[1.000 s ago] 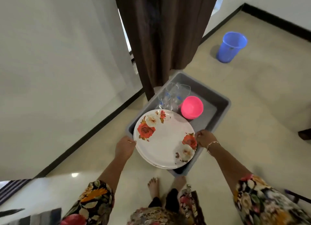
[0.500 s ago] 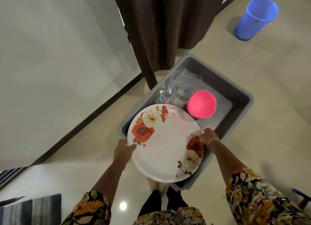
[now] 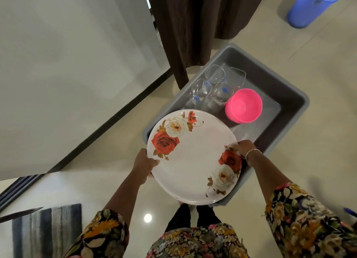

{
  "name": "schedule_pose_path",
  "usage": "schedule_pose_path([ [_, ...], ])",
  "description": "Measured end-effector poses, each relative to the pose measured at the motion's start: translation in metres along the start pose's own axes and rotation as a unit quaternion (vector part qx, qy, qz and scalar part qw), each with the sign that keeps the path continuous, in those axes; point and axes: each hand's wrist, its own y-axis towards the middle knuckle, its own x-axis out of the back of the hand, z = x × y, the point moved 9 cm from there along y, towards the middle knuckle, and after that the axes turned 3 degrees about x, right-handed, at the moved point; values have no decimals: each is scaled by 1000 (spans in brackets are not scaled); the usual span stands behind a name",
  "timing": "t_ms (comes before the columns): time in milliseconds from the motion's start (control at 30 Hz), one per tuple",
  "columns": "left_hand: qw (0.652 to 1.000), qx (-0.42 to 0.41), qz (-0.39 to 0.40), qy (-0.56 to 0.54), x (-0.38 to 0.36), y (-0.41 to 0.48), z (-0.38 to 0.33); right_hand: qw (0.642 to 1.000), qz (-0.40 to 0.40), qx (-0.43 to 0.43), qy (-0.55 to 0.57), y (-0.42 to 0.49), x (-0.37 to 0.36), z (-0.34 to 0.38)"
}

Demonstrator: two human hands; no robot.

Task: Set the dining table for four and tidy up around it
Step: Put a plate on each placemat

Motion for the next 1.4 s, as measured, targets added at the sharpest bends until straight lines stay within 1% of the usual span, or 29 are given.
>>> schedule_pose_path([
  [133, 999, 1, 15, -31, 12, -22, 13, 999, -44, 18, 5, -22, 3, -7],
  [233, 999, -14, 25, -38, 24, -44, 21, 998, -53, 32, 3, -51, 5, -7],
  [300, 998, -35, 42, -35, 31, -58, 22, 997, -73, 37, 2, -74, 12, -6],
  [433, 992, -97, 74, -29, 39, -88, 0, 989, -120, 50, 64, -129, 34, -5],
  [567, 983, -157, 92, -20, 38, -123, -37, 966, -165, 74, 186, -192, 63, -11],
  [700, 957, -258, 135, -3, 19, -167, -83, 921, -248, 90, 285, -262, 95, -30],
  [833, 942, -301, 148, 23, -14, -205, -111, 862, -332, 80, 375, -324, 116, -77],
  [933, 922, -334, 194, 33, -52, -241, -117, 816, -378, 66, 432, -369, 119, -118],
  [1133, 885, -366, 283, 51, -127, -313, -92, 730, -469, 23, 496, -440, 117, -219],
  [1267, 870, -354, 322, 115, -173, -355, -57, 693, -501, -4, 519, -480, 105, -293],
  [1400, 840, -383, 354, 150, -216, -410, -13, 645, -518, -24, 562, -523, 84, -368],
])
